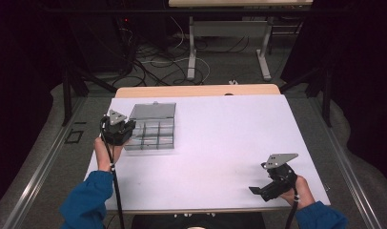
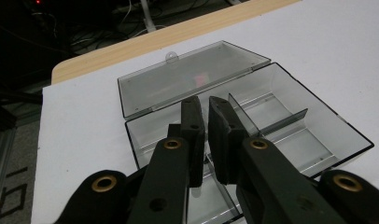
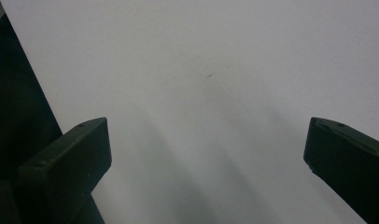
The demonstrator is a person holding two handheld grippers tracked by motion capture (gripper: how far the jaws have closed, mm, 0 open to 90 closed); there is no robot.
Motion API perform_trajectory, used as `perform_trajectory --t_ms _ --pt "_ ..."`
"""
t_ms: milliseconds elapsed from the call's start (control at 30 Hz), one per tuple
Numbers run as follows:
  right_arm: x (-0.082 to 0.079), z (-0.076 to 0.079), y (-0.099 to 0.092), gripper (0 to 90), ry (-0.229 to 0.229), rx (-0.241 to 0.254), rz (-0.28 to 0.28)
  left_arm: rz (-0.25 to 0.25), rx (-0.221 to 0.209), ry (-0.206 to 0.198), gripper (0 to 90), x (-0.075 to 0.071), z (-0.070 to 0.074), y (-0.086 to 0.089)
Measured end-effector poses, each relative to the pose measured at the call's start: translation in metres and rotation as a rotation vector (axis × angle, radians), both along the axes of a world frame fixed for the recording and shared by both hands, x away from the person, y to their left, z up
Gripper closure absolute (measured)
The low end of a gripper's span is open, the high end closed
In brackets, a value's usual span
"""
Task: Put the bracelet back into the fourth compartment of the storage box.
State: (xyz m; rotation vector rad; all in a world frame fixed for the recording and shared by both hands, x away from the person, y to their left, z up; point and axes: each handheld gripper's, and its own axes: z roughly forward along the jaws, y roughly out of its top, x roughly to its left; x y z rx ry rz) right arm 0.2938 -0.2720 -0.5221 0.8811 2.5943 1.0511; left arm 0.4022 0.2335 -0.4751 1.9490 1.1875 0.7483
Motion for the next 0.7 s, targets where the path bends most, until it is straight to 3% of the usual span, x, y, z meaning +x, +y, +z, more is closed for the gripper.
perform_trajectory --t_ms 167,233,267,700 --pt "-0.0010 0.0004 0.0006 0.3 0.018 0.002 0.002 0.013 -0.009 0.004 85.3 -0.0003 -0.0026 0.0010" --pt "-0.0007 0.0003 0.0005 0.3 0.014 0.001 0.008 0.005 0.012 0.019 85.3 -0.0001 -0.0027 0.0027" --pt "-0.0004 0.0003 0.0001 0.3 0.010 -0.003 0.009 0.012 -0.003 0.021 85.3 0.0000 -0.0040 0.0017" --pt "0.0010 0.0001 0.0014 0.3 0.008 -0.008 0.016 0.016 0.029 0.066 85.2 0.0007 -0.0091 0.0068"
